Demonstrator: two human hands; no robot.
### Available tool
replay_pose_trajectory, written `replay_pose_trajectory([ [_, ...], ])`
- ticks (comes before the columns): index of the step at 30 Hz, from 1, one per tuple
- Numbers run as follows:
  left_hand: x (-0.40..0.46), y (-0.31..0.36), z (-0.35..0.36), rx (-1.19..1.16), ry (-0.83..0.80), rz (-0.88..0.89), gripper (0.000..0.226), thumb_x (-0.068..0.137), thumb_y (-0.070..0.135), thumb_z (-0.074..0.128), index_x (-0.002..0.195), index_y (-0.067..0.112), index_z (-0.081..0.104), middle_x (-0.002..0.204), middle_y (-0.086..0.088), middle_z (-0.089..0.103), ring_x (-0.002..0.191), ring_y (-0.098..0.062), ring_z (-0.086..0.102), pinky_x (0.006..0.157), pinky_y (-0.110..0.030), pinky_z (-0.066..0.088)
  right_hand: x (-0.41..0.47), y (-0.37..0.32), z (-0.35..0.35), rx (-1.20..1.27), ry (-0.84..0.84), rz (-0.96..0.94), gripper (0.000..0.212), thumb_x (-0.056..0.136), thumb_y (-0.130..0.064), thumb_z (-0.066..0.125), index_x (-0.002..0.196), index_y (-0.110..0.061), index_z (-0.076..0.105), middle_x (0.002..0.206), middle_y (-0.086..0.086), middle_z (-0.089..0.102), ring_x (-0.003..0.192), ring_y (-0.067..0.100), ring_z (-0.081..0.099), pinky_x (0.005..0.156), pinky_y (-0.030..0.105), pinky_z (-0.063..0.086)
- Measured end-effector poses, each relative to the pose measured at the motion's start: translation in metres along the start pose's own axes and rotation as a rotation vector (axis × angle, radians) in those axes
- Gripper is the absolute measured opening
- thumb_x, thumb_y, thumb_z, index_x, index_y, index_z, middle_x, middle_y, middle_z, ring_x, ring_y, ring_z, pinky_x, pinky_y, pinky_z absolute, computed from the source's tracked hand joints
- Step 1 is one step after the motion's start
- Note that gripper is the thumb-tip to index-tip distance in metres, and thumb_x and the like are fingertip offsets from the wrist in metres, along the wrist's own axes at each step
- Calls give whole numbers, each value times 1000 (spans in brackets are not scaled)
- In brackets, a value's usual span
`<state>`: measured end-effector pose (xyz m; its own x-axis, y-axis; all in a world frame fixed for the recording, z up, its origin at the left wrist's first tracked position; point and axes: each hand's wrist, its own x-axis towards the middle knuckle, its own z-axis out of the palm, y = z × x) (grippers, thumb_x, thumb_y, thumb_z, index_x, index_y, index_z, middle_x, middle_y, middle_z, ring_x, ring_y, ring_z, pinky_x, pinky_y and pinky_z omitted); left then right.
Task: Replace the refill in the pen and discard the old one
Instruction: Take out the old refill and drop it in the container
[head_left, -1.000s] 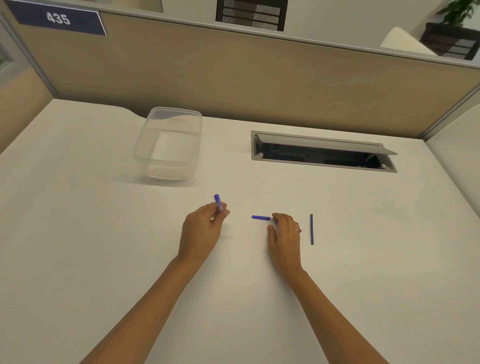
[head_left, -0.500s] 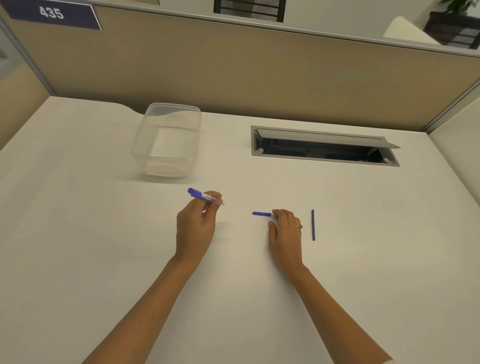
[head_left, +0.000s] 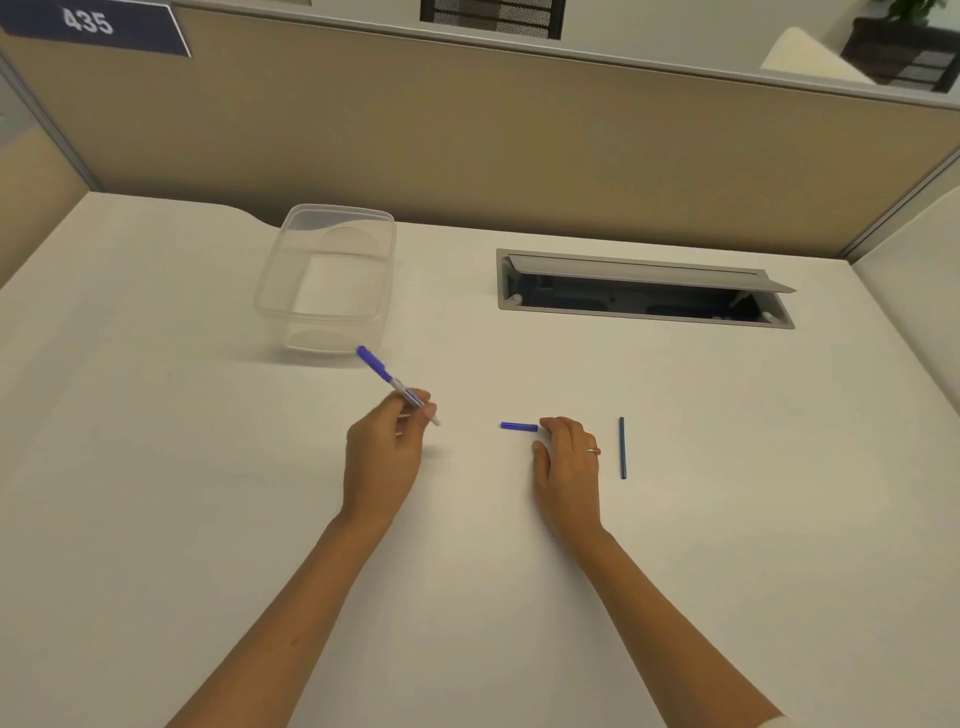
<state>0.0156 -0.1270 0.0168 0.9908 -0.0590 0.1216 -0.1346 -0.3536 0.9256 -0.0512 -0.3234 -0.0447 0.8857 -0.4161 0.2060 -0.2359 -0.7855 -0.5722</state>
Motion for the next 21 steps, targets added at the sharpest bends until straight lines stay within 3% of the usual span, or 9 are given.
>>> replay_pose_trajectory([
  [3, 1, 10, -8, -119, 125, 147, 16, 91, 32, 54, 102, 25, 64, 98, 10, 70, 93, -2, 66, 82, -16, 51, 0, 0, -1, -3, 6, -5, 26, 89, -3, 52, 114, -6, 55, 118, 11, 59, 103, 31, 53, 88, 33, 36],
  [6, -1, 9, -8, -132, 141, 196, 16, 93, 30, 50, 103, 26, 63, 104, 10, 68, 93, -12, 65, 80, -18, 51, 0, -1, -1, -1, 8, -6, 26, 88, -2, 53, 114, -6, 55, 118, 11, 59, 104, 31, 53, 89, 34, 37],
  [8, -5, 0, -3, -22, 50, 150, 16, 92, 23, 52, 102, 19, 65, 102, 7, 68, 91, -14, 66, 79, -18, 50, 0, -2, -1, -3, 8, -5, 26, 88, -2, 53, 114, -6, 56, 118, 11, 59, 104, 31, 54, 88, 34, 37],
  [12, -11, -20, 5, 230, -140, -42, 12, 89, 24, 58, 92, 17, 68, 82, 4, 70, 82, -18, 69, 74, -32, 54, 1, -1, -1, -2, 6, -2, 26, 89, -2, 52, 114, -6, 55, 118, 11, 59, 104, 31, 53, 89, 35, 38],
  [18, -3, -1, 2, 6, -16, -3, 6, 87, 25, 63, 89, 24, 68, 80, 10, 70, 77, 11, 65, 71, -4, 45, -2, -2, -2, 2, 9, -5, 26, 88, -1, 53, 113, -6, 56, 118, 11, 59, 104, 31, 53, 88, 35, 39],
  [21, 3, 12, -3, -148, 53, -24, 7, 86, 28, 63, 91, 26, 68, 90, 5, 74, 85, -2, 69, 79, -15, 50, 0, -2, -3, -3, 5, -2, 26, 88, -2, 52, 114, -7, 55, 119, 11, 59, 104, 31, 53, 88, 36, 39],
])
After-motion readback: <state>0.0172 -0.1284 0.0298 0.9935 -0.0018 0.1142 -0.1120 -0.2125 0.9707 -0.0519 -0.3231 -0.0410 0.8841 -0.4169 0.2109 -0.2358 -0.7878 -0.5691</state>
